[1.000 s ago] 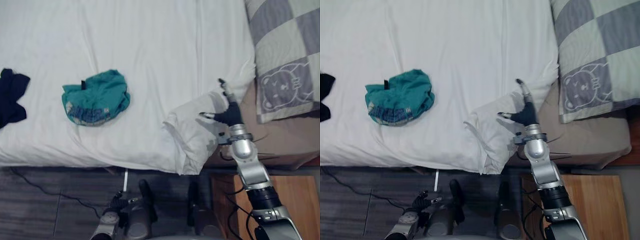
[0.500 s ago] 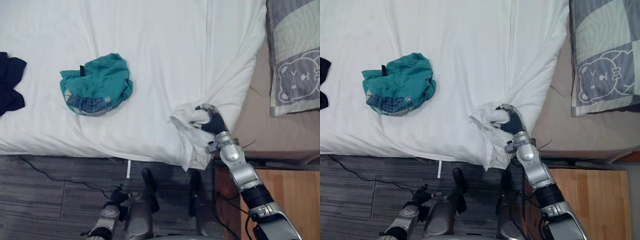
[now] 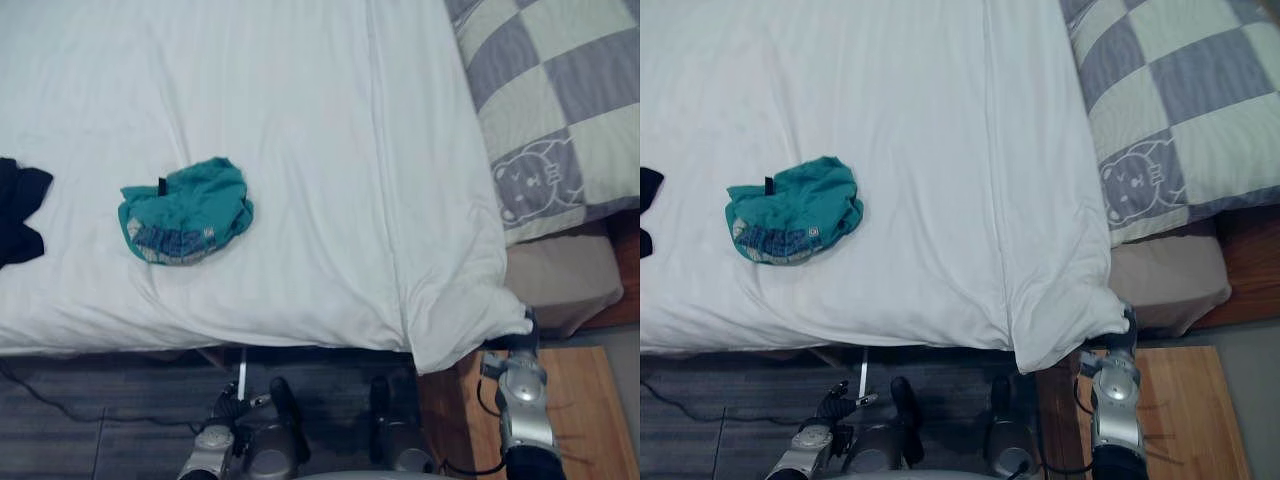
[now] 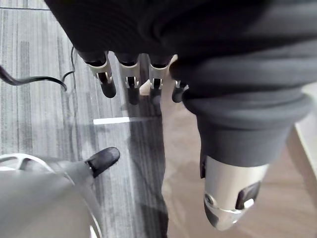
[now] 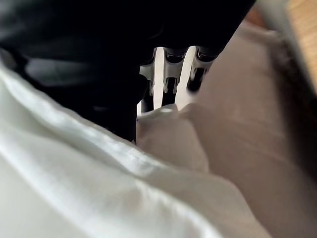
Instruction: Tidy the bed and pick cloth on bed and put in laundry
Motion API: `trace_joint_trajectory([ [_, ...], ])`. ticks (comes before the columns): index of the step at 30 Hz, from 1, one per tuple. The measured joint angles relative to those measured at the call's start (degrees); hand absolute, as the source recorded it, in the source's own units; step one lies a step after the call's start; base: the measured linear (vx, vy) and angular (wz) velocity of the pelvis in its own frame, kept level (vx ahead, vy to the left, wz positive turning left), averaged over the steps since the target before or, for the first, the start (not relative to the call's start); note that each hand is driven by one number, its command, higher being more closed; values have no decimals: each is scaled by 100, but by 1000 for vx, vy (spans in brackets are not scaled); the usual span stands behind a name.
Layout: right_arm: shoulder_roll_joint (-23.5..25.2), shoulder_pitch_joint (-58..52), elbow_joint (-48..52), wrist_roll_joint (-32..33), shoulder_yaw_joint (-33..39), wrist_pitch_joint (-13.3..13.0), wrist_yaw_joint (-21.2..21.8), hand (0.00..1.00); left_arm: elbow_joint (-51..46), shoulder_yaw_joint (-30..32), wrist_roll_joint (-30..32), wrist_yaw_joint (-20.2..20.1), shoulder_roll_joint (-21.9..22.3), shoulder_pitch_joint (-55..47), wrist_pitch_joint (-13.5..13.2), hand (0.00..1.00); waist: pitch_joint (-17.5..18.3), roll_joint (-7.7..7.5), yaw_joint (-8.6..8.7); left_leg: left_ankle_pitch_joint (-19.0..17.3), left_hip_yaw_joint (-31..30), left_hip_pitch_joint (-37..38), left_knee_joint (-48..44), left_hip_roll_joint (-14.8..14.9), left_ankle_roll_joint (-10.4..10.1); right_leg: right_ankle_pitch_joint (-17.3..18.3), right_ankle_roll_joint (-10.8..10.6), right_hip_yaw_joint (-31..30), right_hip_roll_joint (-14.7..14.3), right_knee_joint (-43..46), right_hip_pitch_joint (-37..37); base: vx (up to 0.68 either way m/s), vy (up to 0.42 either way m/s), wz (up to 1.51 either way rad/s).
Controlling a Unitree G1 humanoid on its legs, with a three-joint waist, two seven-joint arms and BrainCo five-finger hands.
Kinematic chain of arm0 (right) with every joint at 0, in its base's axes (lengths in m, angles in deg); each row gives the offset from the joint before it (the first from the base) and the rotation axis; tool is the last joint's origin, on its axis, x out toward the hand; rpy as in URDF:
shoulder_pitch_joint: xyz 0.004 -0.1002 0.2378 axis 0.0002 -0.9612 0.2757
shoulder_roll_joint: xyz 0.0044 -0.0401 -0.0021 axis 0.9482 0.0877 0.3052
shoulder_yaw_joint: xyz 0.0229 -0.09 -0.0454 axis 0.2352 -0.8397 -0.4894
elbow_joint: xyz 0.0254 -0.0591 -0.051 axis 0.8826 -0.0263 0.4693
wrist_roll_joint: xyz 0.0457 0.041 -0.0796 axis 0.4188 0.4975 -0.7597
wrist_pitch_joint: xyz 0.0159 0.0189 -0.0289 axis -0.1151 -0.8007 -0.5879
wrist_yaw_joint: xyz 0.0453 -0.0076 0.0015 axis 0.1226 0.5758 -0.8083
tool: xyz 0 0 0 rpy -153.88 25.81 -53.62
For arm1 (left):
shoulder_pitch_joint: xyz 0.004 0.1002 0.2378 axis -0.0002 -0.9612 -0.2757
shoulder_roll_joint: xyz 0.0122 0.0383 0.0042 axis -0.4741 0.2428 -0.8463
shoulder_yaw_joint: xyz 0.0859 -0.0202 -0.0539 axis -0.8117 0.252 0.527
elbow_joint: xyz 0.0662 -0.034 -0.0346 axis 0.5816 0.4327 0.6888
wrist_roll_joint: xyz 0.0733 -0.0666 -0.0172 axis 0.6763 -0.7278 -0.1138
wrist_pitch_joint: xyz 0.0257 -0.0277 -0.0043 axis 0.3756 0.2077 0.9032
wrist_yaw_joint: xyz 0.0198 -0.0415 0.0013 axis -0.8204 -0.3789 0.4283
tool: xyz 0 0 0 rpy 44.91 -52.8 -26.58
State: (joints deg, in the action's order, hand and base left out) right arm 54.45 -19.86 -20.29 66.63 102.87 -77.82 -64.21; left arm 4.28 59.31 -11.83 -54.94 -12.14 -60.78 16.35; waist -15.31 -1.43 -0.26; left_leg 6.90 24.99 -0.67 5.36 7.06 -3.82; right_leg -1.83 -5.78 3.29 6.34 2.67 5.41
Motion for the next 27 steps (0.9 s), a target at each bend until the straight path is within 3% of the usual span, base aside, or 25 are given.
trace_joint_trajectory([
  [5, 433, -730, -175, 1161, 914, 329, -428, 0, 5, 381, -12, 3, 525, -126, 21, 0, 276, 188, -35, -97, 308, 207, 54, 63, -32, 85, -13, -113, -1, 1, -95, -5, -1, -19],
  [8, 478, -1009, 290, 1315, 1358, 545, -928, 0, -6, 570, -62, 22, 649, -216, 54, 0, 403, 220, -31, -150, 465, 292, 55, 105, -61, 94, -23, -177, 4, 0, -107, -14, -8, -22],
  [9, 483, -1075, 684, 1254, 1499, 641, -1145, 100, -5, 619, -61, 43, 696, -221, 81, 0, 416, 200, -29, -152, 495, 296, 55, 117, -58, 92, -22, -168, 5, -1, -107, -17, -8, -15],
  [14, 430, -1074, 2588, 618, 1556, 658, -1922, 100, -12, 754, -61, 148, 762, -231, 133, 0, 508, 141, -30, -152, 532, 225, 55, 160, -57, 85, -15, 8, 33, -33, -101, -10, -13, 5],
  [18, 247, -492, 3203, 215, 1003, 578, -2004, 100, -45, 608, -62, 152, 693, -231, 131, 0, 548, 78, -56, -124, 520, 61, 52, 172, -86, 70, 0, 32, 33, 69, 126, 27, -8, 4],
  [21, -28, 270, 3333, 62, 212, 318, -1647, 100, -45, 240, -64, 138, 572, -173, 121, 0, 479, 74, -91, 18, 347, -320, -46, 173, -40, -21, 24, 115, 45, 254, 509, 54, -17, 18],
  [23, -158, 677, 3331, 62, -160, 191, -1433, 100, -43, 91, -107, 133, 496, -25, 117, 0, 241, 109, -139, -38, 162, -581, -407, 192, 2, -4, 31, 158, 76, 445, 639, 11, -16, 31],
  [27, -462, 1568, 2988, 73, -986, 32, -1009, 100, -108, -149, -245, 122, 432, 319, 69, 0, -349, 318, -257, -253, -228, -1360, -1190, 256, 103, 205, 21, 333, 168, 990, 1147, -63, -17, 36],
])
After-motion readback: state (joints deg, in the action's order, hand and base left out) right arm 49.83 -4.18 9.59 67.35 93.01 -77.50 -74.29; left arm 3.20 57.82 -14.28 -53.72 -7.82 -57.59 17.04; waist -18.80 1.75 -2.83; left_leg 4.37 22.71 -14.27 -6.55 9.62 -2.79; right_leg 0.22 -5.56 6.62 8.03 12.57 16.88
